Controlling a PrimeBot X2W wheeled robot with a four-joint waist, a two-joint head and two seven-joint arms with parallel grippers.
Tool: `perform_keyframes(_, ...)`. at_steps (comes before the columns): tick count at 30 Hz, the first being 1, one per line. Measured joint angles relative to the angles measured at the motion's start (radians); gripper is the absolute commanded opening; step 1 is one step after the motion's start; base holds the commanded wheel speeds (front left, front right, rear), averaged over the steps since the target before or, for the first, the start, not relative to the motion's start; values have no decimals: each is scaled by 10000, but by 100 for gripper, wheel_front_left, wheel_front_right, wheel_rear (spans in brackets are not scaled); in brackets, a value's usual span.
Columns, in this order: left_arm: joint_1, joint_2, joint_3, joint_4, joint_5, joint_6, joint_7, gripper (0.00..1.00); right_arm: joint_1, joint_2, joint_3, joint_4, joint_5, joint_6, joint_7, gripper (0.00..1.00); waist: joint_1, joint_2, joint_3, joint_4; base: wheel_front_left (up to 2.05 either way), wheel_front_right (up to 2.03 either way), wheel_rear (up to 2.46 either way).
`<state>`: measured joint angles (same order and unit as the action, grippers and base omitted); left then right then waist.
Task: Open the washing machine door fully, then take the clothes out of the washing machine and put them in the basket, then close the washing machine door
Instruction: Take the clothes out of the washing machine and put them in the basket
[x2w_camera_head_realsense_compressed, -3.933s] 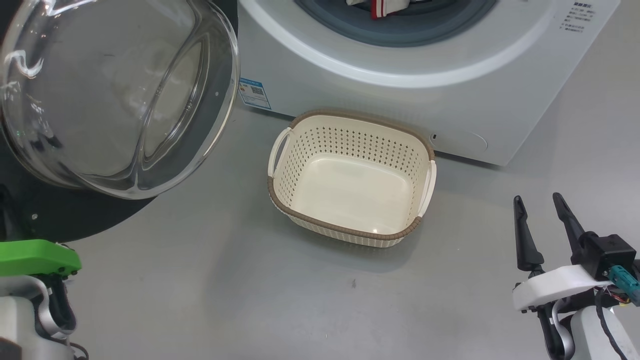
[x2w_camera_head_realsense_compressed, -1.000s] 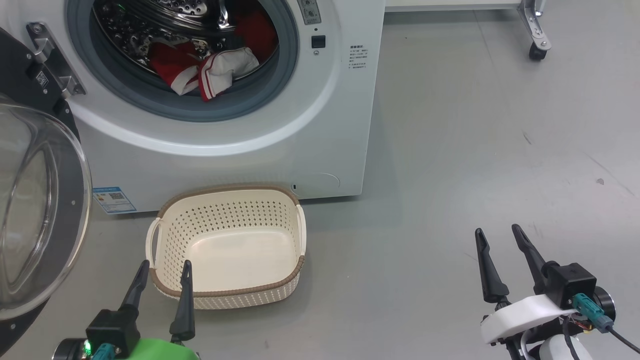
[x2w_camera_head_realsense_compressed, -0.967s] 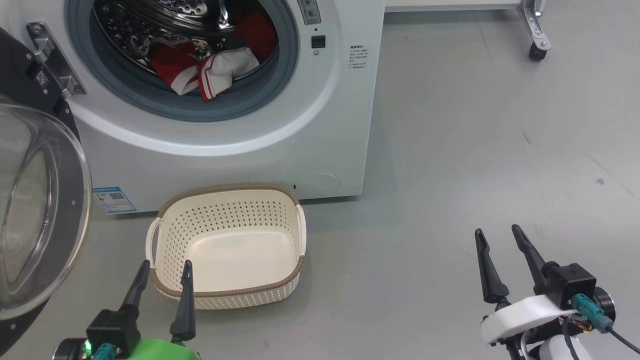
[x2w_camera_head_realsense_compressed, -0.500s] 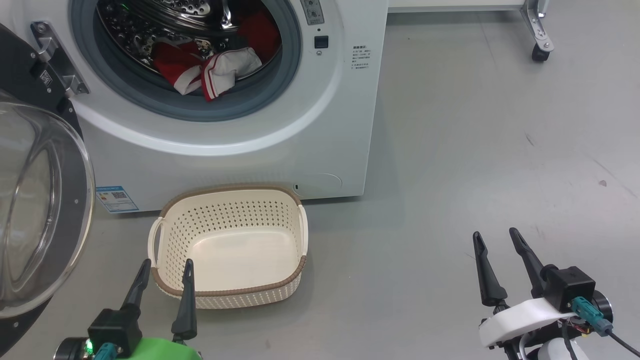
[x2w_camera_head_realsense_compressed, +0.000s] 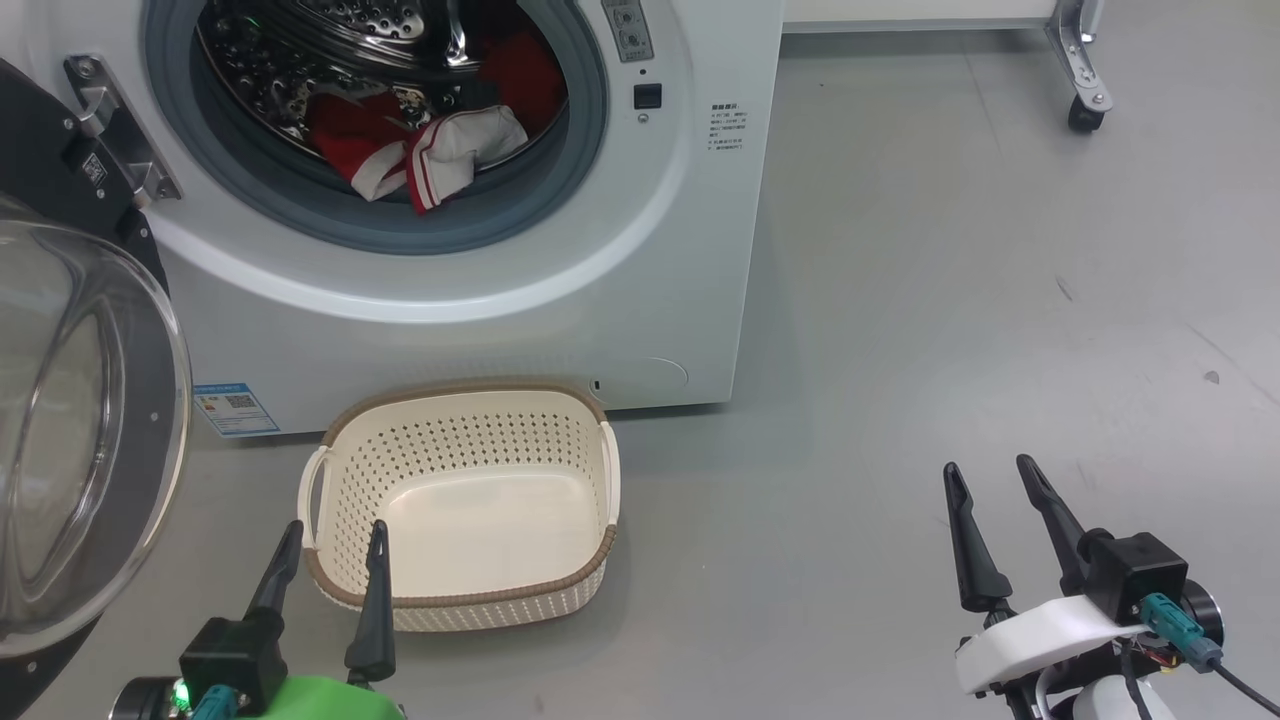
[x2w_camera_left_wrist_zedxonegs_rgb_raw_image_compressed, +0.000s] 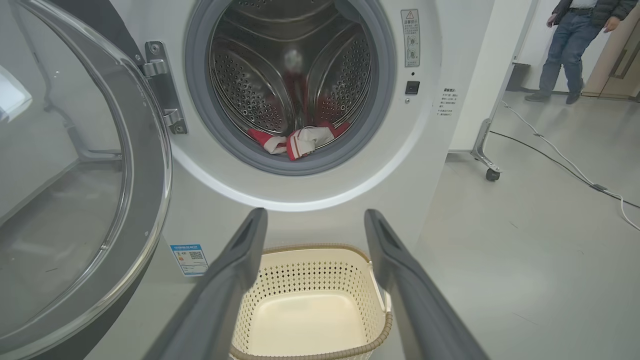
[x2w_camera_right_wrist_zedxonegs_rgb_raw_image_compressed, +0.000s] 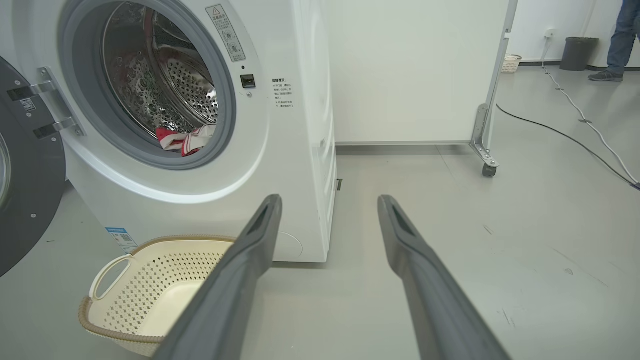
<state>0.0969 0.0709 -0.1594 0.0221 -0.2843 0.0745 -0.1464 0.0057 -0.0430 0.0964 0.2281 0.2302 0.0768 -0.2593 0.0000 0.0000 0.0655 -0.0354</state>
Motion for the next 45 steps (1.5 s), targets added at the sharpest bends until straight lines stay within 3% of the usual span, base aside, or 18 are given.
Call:
perform_keyframes(23,52,-23,-125,-40,40,6,56,100,39,4,119,46,71,0,0,100,0,0,-222,72,83,-83,0)
perform_keyframes(45,106,-23,-119,-123,42,58,148,100,39,4,244,48,157,-79,0,100,0,0,-167,38,14,-14,0)
